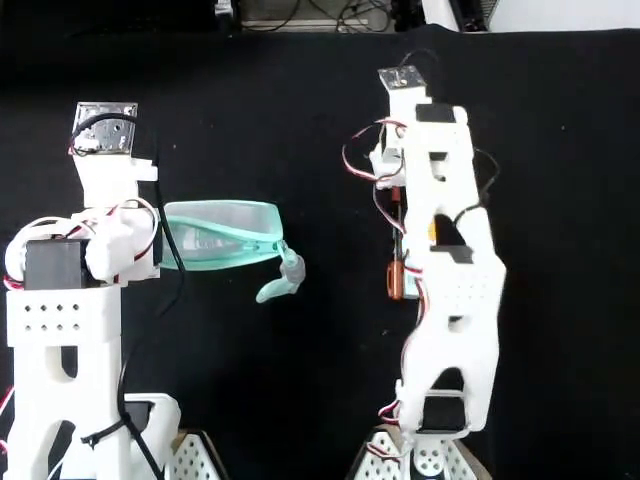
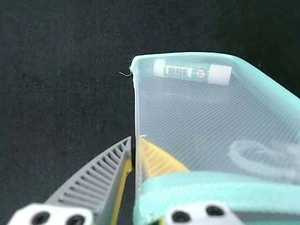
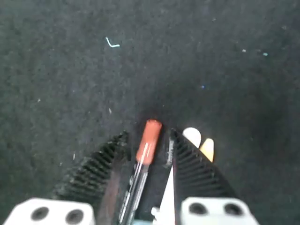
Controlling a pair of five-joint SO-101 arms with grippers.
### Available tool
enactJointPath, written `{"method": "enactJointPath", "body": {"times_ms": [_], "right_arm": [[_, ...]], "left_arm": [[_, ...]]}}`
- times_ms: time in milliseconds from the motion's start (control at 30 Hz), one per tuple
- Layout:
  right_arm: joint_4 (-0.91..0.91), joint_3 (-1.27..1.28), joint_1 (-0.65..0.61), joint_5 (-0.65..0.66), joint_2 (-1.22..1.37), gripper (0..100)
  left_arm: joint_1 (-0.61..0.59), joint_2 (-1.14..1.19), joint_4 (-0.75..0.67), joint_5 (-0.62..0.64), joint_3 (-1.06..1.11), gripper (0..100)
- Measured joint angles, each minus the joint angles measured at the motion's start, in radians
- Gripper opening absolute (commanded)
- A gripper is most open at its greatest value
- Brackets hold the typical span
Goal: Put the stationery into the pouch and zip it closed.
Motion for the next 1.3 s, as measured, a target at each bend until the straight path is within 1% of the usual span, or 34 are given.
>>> {"method": "enactJointPath", "body": {"times_ms": [167, 200, 300, 333, 500, 600, 733, 867, 967, 1133, 1300], "right_arm": [[0.117, -0.229, 0.0, 0.0, 0.163, 11.9], [0.146, -0.276, 0.0, 0.002, 0.189, 10.3], [0.235, -0.414, 0.0, 0.044, 0.265, 0.7], [0.259, -0.462, 0.003, 0.058, 0.287, 2.2], [0.39, -0.666, -0.002, 0.074, 0.365, 1.2], [0.402, -0.732, 0.0, 0.072, 0.365, 1.2], [0.407, -0.74, 0.0, 0.072, 0.345, 1.2], [0.407, -0.726, 0.0, 0.054, 0.216, 1.2], [0.407, -0.637, 0.0, 0.044, 0.054, 1.2], [0.407, -0.35, -0.031, 0.044, -0.308, 1.2], [0.407, -0.054, -0.129, 0.044, -0.735, 1.2]], "left_arm": [[0.0, 0.0, 0.0, 0.0, 0.0, 3], [0.0, 0.0, 0.0, 0.0, 0.0, 3], [0.0, 0.0, 0.0, 0.0, 0.0, 3], [0.0, 0.0, 0.0, 0.0, 0.0, 3], [0.0, 0.0, 0.0, 0.0, 0.0, 3], [0.0, 0.0, 0.0, 0.0, 0.0, 3], [0.0, 0.0, 0.0, 0.0, 0.0, 3], [0.0, 0.0, 0.0, 0.0, 0.0, 3], [0.0, 0.0, 0.0, 0.0, 0.0, 3], [0.0, 0.0, 0.0, 0.0, 0.0, 3], [0.0, 0.0, 0.0, 0.0, 0.0, 3]]}}
